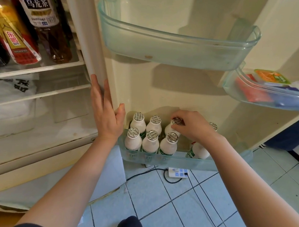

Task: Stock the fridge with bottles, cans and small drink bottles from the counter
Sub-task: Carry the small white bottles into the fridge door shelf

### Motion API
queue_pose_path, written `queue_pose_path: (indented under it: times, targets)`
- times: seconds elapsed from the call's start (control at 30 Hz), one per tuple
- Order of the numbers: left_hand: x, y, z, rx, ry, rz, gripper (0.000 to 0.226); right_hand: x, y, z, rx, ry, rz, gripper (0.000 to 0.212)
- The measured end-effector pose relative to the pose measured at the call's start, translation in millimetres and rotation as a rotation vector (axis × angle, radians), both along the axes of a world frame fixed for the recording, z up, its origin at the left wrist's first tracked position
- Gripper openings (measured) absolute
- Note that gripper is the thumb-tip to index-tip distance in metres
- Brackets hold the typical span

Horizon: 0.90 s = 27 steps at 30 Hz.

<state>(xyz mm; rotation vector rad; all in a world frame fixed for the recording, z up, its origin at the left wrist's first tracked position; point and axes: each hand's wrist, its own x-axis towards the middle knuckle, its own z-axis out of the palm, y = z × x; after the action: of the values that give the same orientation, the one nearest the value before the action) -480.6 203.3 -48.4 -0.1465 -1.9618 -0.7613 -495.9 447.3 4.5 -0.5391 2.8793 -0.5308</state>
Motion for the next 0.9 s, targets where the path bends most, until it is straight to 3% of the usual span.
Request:
queue_pose_path:
  times: [0.3, 0.73, 0.9]
  targets:
    - [2.8, 1.2, 3.4, -0.026, -0.023, 0.024, 0.071, -5.1, -7.6, 6.7, -0.002, -0.081, 0.092, 0.03]
    - [7.0, 3.6, 6.4, 0.016, -0.059, 0.035, 0.068, 6.8, 1.0, 1.8, -0.206, -0.128, -0.109, 0.046]
    - [7.0, 5.1, 5.0, 0.055, -0.051, 0.031, 0.061, 24.3, 30.8, 4.3, -0.285, 0.164, -0.284, 0.031]
